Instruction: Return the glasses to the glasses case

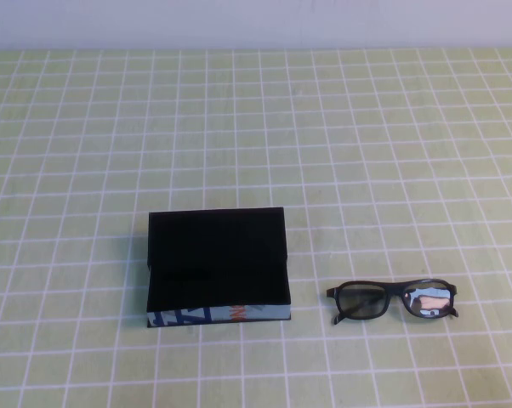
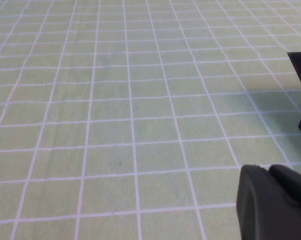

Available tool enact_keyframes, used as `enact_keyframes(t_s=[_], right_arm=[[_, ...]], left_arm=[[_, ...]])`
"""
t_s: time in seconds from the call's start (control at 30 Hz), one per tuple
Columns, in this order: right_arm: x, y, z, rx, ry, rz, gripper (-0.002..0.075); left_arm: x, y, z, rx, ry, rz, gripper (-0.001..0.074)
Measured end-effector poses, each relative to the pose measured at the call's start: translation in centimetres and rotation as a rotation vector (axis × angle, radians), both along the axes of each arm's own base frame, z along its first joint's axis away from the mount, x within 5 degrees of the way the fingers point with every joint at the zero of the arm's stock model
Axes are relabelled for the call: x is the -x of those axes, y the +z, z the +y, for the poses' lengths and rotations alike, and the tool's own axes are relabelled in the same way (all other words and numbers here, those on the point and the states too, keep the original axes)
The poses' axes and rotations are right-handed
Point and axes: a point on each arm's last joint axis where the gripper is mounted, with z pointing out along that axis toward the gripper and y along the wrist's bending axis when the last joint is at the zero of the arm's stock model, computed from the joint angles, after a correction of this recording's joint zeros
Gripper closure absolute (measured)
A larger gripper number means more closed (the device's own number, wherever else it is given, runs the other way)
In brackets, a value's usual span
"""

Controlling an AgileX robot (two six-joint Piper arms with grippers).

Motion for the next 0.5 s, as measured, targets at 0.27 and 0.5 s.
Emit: enact_keyframes(t_s=[0.27, 0.5], right_arm=[[0.0, 0.02, 0.09, -0.038, 0.003, -0.001, 0.0743], [0.0, 0.08, 0.27, -0.116, 0.009, -0.004, 0.0743]], left_arm=[[0.0, 0.0, 0.01, -0.002, 0.0, 0.0, 0.0736], [0.0, 0.0, 0.01, -0.002, 0.0, 0.0, 0.0736]])
